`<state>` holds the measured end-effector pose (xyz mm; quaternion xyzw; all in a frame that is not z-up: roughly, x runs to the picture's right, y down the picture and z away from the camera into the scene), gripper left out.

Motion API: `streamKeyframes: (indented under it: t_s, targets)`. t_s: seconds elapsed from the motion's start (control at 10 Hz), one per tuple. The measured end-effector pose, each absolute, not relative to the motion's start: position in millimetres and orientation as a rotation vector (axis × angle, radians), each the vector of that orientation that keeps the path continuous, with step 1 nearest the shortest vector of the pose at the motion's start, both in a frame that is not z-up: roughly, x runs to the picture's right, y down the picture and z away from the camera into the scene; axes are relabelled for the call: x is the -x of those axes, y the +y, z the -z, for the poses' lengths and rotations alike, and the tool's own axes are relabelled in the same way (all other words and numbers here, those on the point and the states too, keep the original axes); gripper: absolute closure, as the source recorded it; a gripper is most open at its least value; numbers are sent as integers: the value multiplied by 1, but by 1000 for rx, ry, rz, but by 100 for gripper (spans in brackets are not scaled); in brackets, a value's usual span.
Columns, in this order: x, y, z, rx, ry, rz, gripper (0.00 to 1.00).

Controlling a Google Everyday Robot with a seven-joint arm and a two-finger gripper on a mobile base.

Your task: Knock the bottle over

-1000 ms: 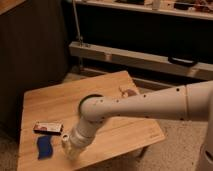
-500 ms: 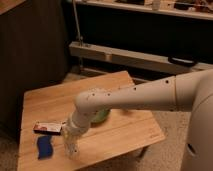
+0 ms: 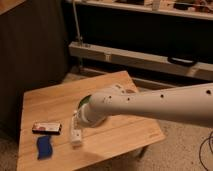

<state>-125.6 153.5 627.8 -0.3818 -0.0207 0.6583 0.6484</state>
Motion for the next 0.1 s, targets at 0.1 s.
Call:
streamKeyframes:
  t_s: [0.1]
  targets:
    - [127,154,-628,871,-47,-1493,81]
